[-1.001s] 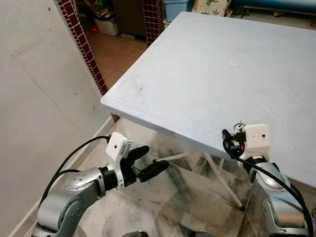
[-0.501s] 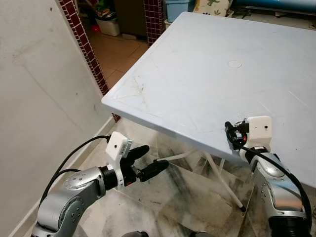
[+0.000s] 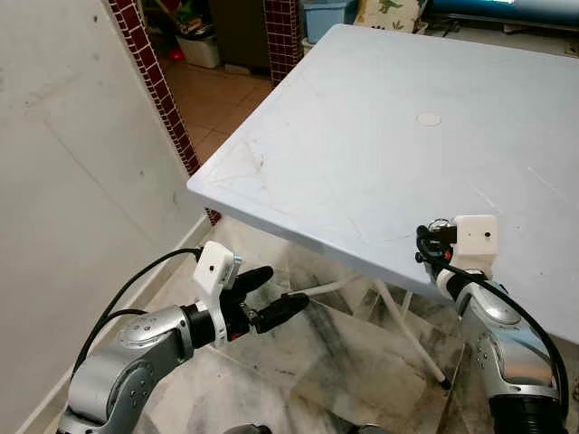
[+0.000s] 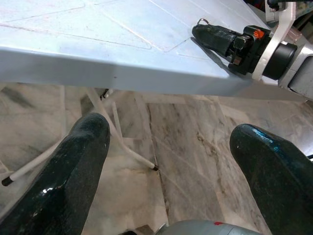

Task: Hang keys on a hook

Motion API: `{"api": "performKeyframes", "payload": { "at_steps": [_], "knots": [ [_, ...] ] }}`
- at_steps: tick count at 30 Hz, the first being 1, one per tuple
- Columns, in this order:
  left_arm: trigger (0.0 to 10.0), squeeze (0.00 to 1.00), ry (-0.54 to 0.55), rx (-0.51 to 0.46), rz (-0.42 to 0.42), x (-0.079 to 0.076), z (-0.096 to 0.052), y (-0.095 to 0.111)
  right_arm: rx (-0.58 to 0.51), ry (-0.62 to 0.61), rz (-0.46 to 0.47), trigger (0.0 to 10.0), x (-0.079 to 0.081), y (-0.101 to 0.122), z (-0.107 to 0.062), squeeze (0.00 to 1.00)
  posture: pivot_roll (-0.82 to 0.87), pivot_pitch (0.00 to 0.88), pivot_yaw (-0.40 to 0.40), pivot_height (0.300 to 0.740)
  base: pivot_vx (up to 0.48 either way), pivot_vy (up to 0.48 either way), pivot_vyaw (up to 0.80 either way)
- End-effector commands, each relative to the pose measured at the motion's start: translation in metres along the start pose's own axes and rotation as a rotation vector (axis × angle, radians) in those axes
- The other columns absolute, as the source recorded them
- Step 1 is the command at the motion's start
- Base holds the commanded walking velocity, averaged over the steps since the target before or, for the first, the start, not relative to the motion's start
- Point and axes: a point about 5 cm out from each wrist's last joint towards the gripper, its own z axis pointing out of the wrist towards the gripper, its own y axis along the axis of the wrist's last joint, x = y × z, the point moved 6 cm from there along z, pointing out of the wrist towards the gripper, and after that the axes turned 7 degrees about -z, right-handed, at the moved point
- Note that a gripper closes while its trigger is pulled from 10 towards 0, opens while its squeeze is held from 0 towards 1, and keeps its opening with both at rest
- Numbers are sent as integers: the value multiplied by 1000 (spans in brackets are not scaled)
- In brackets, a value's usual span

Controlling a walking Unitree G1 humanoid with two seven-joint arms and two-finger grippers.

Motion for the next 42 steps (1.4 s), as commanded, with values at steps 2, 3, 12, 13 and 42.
{"api": "performKeyframes", "payload": {
  "at_steps": [2, 3, 12, 13, 42],
  "knots": [
    [10000, 0, 22, 6, 13, 4, -4, 1, 116, 29, 35, 0, 8, -30, -3, 0, 2, 128, 110, 740, 0, 0, 0],
    [10000, 0, 23, 6, 13, 4, -4, 0, 115, 31, 35, 0, 9, -30, -3, 0, 2, 128, 110, 740, 0, 0, 0],
    [10000, 0, 28, 4, 16, 5, -4, 1, 44, 34, 54, 0, 14, -13, -2, 0, 1, 127, 110, 740, 0, 0, 0],
    [10000, 0, 29, 4, 16, 5, -4, 1, 36, 30, 55, 0, 14, -12, -2, 0, 1, 127, 110, 740, 0, 0, 0],
    [10000, 0, 357, -268, 118, 55, -15, 51, -429, -19, -158, 4863, 30, 111, -10, 0, -3, 104, 92, 740, 0, 0, 0]
  ]
}}
